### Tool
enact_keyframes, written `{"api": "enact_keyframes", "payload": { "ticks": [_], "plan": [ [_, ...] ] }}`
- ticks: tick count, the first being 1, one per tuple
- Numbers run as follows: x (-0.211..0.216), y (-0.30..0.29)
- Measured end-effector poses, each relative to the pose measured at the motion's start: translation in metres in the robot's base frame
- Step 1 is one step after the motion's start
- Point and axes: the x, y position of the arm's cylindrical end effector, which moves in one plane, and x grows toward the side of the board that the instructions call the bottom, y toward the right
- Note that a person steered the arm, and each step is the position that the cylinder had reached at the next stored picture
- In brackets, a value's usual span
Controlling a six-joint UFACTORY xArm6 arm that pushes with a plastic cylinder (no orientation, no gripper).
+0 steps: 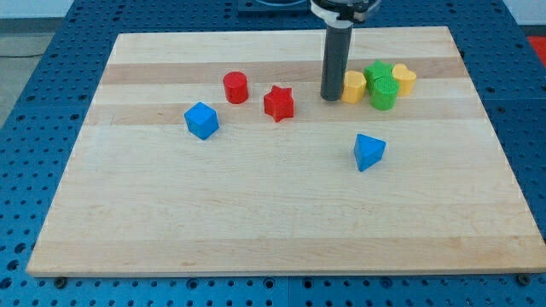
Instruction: Place the red star and blue cube into the red circle
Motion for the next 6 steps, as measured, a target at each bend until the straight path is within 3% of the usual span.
{"api": "enact_keyframes", "payload": {
  "ticks": [3, 4, 6],
  "plan": [
    [-0.009, 0.041],
    [-0.009, 0.027],
    [0.034, -0.028]
  ]
}}
